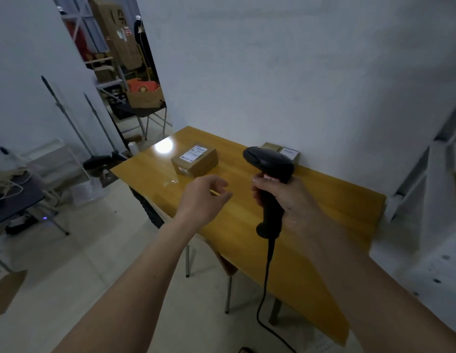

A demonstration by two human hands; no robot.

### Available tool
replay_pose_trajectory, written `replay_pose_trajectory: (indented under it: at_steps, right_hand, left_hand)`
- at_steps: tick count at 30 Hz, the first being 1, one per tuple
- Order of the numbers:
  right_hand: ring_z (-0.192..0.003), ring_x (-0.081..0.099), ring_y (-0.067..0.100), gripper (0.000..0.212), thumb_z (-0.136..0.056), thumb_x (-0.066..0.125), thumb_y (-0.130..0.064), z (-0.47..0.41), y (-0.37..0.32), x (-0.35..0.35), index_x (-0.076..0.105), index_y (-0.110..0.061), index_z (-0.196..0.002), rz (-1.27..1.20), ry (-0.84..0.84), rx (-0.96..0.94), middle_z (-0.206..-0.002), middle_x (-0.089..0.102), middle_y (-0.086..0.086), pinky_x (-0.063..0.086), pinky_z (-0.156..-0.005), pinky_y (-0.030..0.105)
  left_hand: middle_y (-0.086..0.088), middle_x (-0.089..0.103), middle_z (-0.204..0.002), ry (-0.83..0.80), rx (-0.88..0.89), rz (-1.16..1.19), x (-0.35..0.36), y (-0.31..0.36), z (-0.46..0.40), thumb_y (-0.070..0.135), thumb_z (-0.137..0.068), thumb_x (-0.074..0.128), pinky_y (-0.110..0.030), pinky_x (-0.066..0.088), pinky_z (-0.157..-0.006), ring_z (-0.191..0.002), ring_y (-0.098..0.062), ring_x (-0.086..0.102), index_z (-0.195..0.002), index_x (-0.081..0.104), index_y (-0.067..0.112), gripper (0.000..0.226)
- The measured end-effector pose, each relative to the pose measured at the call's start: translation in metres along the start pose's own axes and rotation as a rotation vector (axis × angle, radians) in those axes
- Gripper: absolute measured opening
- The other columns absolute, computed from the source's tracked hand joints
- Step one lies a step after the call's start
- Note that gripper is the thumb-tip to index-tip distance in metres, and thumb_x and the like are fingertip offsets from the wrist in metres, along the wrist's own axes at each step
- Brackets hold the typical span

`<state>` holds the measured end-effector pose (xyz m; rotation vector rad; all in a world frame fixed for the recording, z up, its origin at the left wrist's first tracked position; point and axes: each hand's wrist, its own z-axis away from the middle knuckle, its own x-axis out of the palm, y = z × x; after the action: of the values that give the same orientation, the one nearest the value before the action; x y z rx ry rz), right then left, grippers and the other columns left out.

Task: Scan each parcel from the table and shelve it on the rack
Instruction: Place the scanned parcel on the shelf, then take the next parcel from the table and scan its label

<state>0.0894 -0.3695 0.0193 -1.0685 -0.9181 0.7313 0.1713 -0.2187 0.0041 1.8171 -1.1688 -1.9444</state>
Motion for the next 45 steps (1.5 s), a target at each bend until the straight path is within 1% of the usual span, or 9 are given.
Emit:
replay_pose_trajectory:
  at_steps: [10, 15, 17, 22, 27, 32, 37, 40, 45]
  right_hand:
    - [-0.062, 0.060, 0.019, 0.006, -0.082, 0.071, -0.004, -0.124, 0.003, 0.050, 0.066, -0.003, -0.085, 0.041, 0.035, 0.081, -0.073, 0.064, 0.010, 0.050, -0.057, 0.025]
    - [-0.062, 0.060, 0.019, 0.005, -0.082, 0.071, -0.004, -0.161, 0.007, 0.066, 0.067, -0.002, -0.084, 0.050, 0.066, 0.119, -0.070, 0.064, 0.008, 0.050, -0.058, 0.026]
    - [-0.061, 0.061, 0.018, 0.006, -0.081, 0.072, -0.004, -0.176, 0.008, 0.070, 0.067, -0.002, -0.085, 0.044, 0.091, 0.135, -0.068, 0.065, 0.007, 0.051, -0.057, 0.026]
    - [-0.058, 0.061, 0.018, 0.007, -0.080, 0.073, -0.004, -0.213, 0.013, 0.083, 0.067, -0.005, -0.081, 0.045, 0.123, 0.149, -0.065, 0.065, 0.006, 0.050, -0.057, 0.026]
    - [-0.062, 0.063, 0.017, 0.007, -0.079, 0.075, -0.006, -0.265, 0.023, 0.108, 0.068, -0.008, -0.081, 0.120, 0.193, 0.181, -0.067, 0.067, 0.004, 0.052, -0.062, 0.028]
    - [-0.064, 0.062, 0.016, 0.009, -0.079, 0.075, -0.007, -0.319, 0.042, 0.140, 0.069, -0.007, -0.086, 0.210, 0.245, 0.256, -0.071, 0.067, 0.006, 0.052, -0.064, 0.027]
    - [-0.059, 0.060, 0.015, 0.010, -0.079, 0.075, -0.005, -0.364, 0.063, 0.168, 0.067, -0.005, -0.085, 0.232, 0.273, 0.333, -0.070, 0.064, 0.006, 0.048, -0.058, 0.025]
    - [-0.058, 0.059, 0.014, 0.010, -0.078, 0.075, -0.004, -0.383, 0.074, 0.175, 0.067, -0.004, -0.085, 0.241, 0.305, 0.357, -0.067, 0.063, 0.005, 0.047, -0.056, 0.024]
    - [-0.058, 0.058, 0.014, 0.012, -0.079, 0.075, -0.005, -0.405, 0.088, 0.173, 0.068, -0.002, -0.088, 0.242, 0.353, 0.410, -0.068, 0.063, 0.007, 0.047, -0.056, 0.023]
  left_hand:
    - [0.008, 0.066, -0.103, -0.088, -0.072, -0.040, 0.001, -0.064, -0.122, 0.032, -0.090, 0.068, -0.028, 0.052, -0.077, -0.093, -0.011, 0.062, -0.112, 0.066, 0.023, 0.024]
    - [0.007, 0.063, -0.114, -0.159, -0.111, -0.087, 0.011, -0.085, -0.169, 0.036, -0.091, 0.067, -0.026, 0.049, -0.074, -0.100, -0.013, 0.060, -0.118, 0.063, 0.024, 0.030]
    - [0.004, 0.059, -0.125, -0.173, -0.102, -0.128, 0.016, -0.091, -0.188, 0.037, -0.090, 0.067, -0.030, 0.051, -0.083, -0.108, -0.016, 0.059, -0.126, 0.059, 0.023, 0.039]
    - [-0.003, 0.047, -0.138, -0.244, -0.106, -0.206, 0.028, -0.119, -0.240, 0.039, -0.086, 0.071, -0.027, 0.044, -0.080, -0.118, -0.021, 0.051, -0.138, 0.049, 0.021, 0.059]
    - [-0.011, 0.038, -0.141, -0.320, -0.167, -0.226, 0.025, -0.159, -0.298, 0.038, -0.084, 0.074, -0.041, 0.041, -0.105, -0.130, -0.029, 0.039, -0.143, 0.041, 0.017, 0.071]
    - [-0.015, 0.032, -0.141, -0.406, -0.259, -0.300, 0.018, -0.204, -0.353, 0.038, -0.083, 0.074, -0.041, 0.039, -0.103, -0.130, -0.033, 0.034, -0.143, 0.033, 0.013, 0.077]
    - [-0.015, 0.023, -0.148, -0.463, -0.291, -0.366, 0.023, -0.239, -0.397, 0.043, -0.077, 0.078, -0.042, 0.036, -0.104, -0.138, -0.034, 0.021, -0.145, 0.027, 0.016, 0.089]
    - [-0.015, 0.016, -0.153, -0.465, -0.325, -0.369, 0.032, -0.254, -0.420, 0.045, -0.070, 0.083, -0.048, 0.029, -0.113, -0.142, -0.035, 0.013, -0.148, 0.020, 0.018, 0.104]
    - [-0.021, -0.014, -0.159, -0.497, -0.322, -0.512, 0.050, -0.279, -0.447, 0.059, -0.063, 0.082, -0.057, 0.006, -0.118, -0.147, -0.038, -0.013, -0.153, -0.012, 0.020, 0.137]
